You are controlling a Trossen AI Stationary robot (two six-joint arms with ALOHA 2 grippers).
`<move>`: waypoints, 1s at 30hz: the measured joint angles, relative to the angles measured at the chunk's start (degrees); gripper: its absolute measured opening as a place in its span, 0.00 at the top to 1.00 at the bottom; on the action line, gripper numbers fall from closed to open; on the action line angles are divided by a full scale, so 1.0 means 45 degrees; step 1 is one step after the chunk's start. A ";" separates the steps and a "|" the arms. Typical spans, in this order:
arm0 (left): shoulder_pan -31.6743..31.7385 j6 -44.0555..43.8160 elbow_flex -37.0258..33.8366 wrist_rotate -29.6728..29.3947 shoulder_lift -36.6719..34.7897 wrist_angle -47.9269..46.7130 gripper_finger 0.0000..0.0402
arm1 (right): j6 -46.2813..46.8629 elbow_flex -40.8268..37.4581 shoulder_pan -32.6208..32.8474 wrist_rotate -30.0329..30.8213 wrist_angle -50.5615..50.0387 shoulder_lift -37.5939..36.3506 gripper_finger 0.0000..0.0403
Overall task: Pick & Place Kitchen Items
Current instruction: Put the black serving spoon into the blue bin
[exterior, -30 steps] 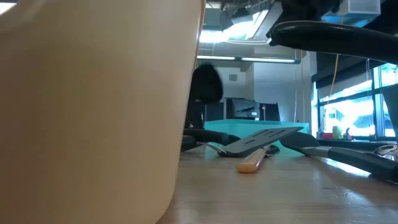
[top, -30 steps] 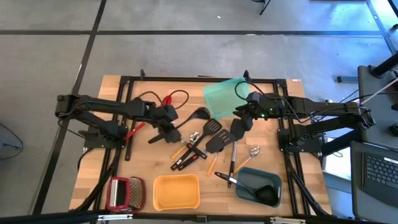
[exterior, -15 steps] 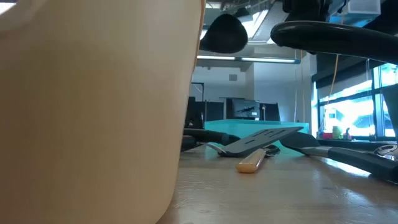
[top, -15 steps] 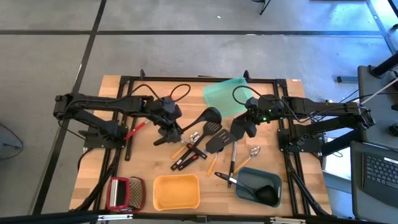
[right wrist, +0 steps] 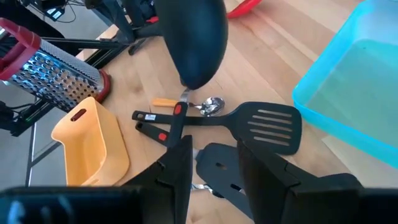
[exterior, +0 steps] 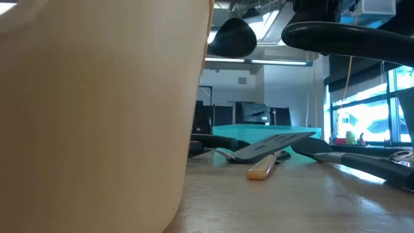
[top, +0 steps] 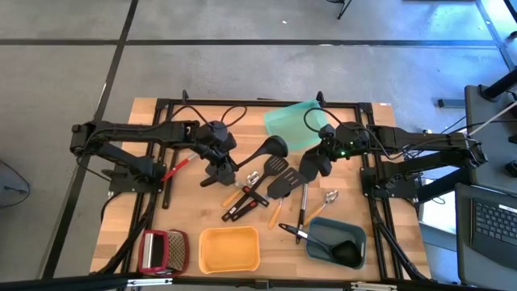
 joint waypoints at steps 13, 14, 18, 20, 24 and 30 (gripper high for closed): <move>0.0027 -0.0027 0.0000 0.1022 0.0000 0.0002 0.91 | -0.3267 0.1751 -0.0414 -0.0522 0.4609 0.0342 0.68; 0.0027 -0.0061 0.0000 0.1255 0.0000 0.0019 0.91 | -0.3665 0.2211 -0.0533 -0.0683 0.4285 0.0568 0.68; 0.0027 -0.0170 0.0000 0.1580 0.0000 0.0044 0.91 | -0.5241 0.4478 -0.0801 -0.1348 0.1776 0.2093 0.68; 0.0031 -0.0175 0.0000 0.1870 0.0000 0.0049 0.91 | -0.6183 0.5629 -0.0806 -0.1616 0.0309 0.3153 0.68; 0.0027 -0.0433 -0.0002 0.2417 0.0173 0.0121 0.91 | -0.8038 0.8054 -0.0591 -0.1929 -0.2186 0.5545 0.68; 0.0027 -0.2023 -0.0010 0.3651 0.0675 0.1008 0.91 | -1.1073 1.1498 0.0080 -0.0461 -0.4888 0.8126 0.68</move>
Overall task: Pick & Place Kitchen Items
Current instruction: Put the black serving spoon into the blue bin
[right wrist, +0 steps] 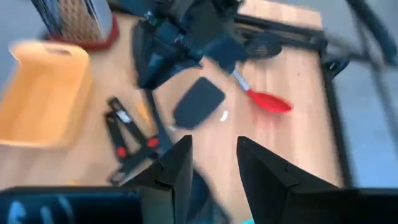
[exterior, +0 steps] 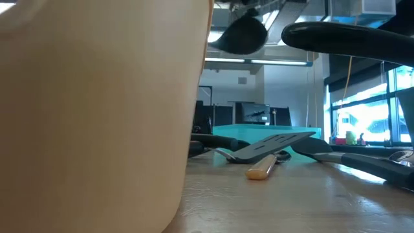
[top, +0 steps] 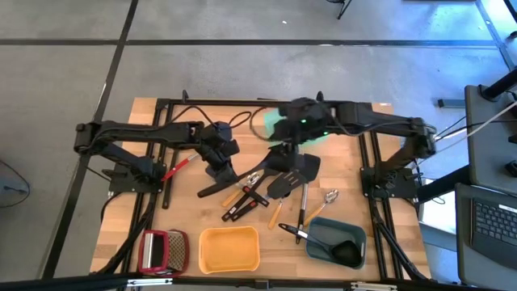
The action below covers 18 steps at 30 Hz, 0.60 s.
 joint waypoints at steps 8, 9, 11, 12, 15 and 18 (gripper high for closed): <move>0.0615 -0.2277 0.0010 0.1587 0.0083 0.1782 0.91 | -0.3525 0.1179 0.1337 0.1898 -0.1356 0.1396 0.63; 0.0761 -0.2441 0.0010 0.1737 0.0083 0.1887 0.91 | -0.3936 0.1179 0.1489 0.2439 -0.1300 0.1484 0.62; 0.1100 -0.2615 0.0010 0.2155 0.0083 0.2040 0.91 | -0.4433 0.1179 0.1750 0.3363 -0.1279 0.1600 0.60; 0.1241 -0.2616 0.0010 0.2272 0.0083 0.2033 0.91 | -0.4498 0.1179 0.1848 0.3671 -0.1198 0.1670 0.59; 0.1566 -0.2674 0.0010 0.2311 0.0083 0.2054 0.91 | -0.4467 0.1179 0.2018 0.3948 -0.1020 0.1807 0.57; 0.1849 -0.2856 0.0010 0.2512 0.0083 0.2278 0.91 | -0.4071 0.1199 0.2080 0.3913 -0.0985 0.1997 0.56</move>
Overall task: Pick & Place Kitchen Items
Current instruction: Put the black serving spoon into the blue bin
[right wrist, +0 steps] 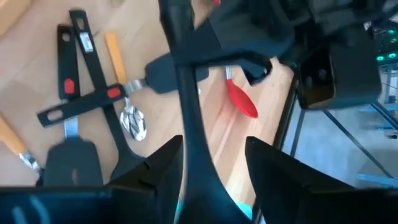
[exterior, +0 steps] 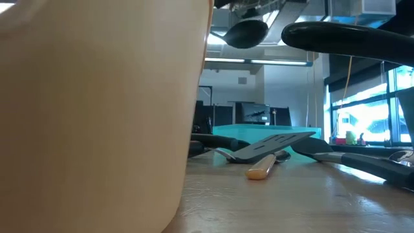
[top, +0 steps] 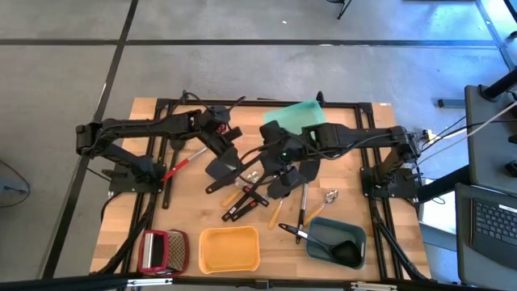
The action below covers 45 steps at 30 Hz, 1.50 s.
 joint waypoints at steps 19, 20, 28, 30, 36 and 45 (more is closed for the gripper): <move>0.0138 -0.1061 0.0000 0.0241 0.0000 0.1907 0.91 | 0.0146 -0.0044 0.0021 0.1929 0.0151 0.0997 0.56; 0.0142 -0.1075 0.0000 0.0241 0.0000 0.1898 0.91 | 0.0385 -0.0032 0.0021 0.1991 0.0275 0.0979 0.57; 0.0252 -0.1271 0.0000 0.0246 0.0000 0.1893 0.91 | 0.2087 -0.0030 -0.0091 0.1831 -0.0443 0.0971 0.80; 0.0358 -0.1294 0.0000 0.0242 -0.0005 0.1925 0.91 | 0.2397 -0.0044 -0.0072 0.1766 -0.0638 0.0976 0.86; 0.0733 -0.1166 0.0000 -0.0209 -0.0039 0.2225 0.86 | 0.4371 -0.0024 -0.0119 0.1048 -0.1098 0.0971 0.86; 0.1481 -0.0618 0.0000 -0.2391 -0.0360 0.3145 0.66 | 0.7121 -0.0029 -0.0112 -0.1524 -0.1832 0.0950 0.86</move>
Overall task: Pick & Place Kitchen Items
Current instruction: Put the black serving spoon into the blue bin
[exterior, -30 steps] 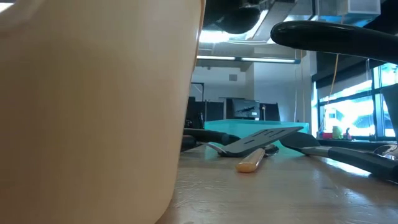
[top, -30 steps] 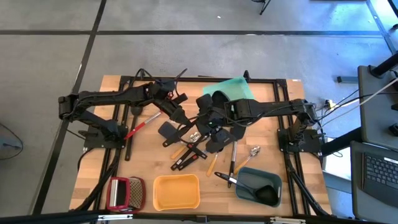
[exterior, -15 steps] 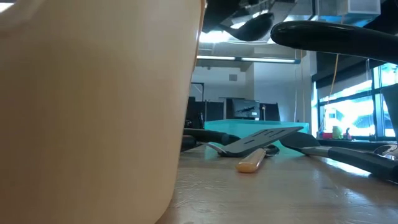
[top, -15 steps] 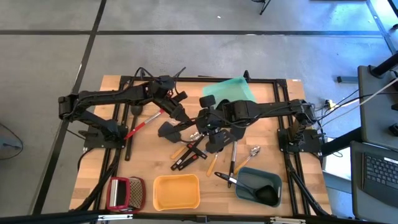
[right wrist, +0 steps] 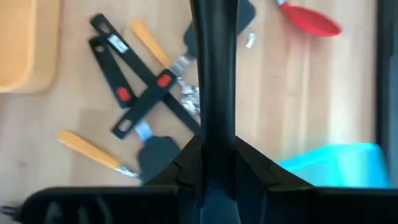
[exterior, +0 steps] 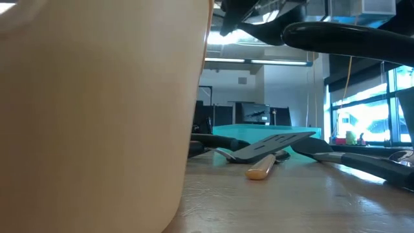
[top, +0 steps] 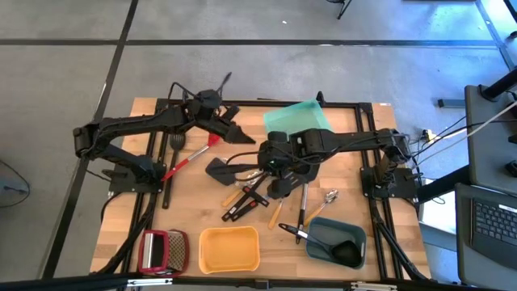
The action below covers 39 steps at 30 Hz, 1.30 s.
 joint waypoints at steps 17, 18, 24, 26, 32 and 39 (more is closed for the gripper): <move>0.0877 0.0660 0.0000 -0.2884 -0.0568 0.0005 0.64 | 0.5087 -0.1721 0.2422 0.2150 -0.0545 -0.1896 0.86; 0.0808 0.0641 0.0000 -0.3072 -0.0568 0.0012 0.64 | 0.5417 -0.2080 0.2535 0.2187 -0.0405 -0.2192 0.86; 0.0372 0.0206 0.0000 -0.4513 -0.0563 0.0706 0.64 | 0.7641 -0.4882 0.3741 0.2579 0.1273 -0.4155 0.86; 0.0222 -0.0085 0.0000 -0.5054 -0.0563 0.0986 0.64 | 0.8505 -0.6050 0.4218 0.2851 0.1941 -0.4901 0.86; -0.0304 -0.1076 0.0000 -0.6609 -0.0563 0.1760 0.64 | 1.0574 -0.9153 0.5937 0.3002 0.4187 -0.6984 0.86; -0.0723 -0.1762 0.0000 -0.7922 -0.0553 0.2302 0.64 | 1.1465 -1.0441 0.8155 0.3515 0.5980 -0.7618 0.86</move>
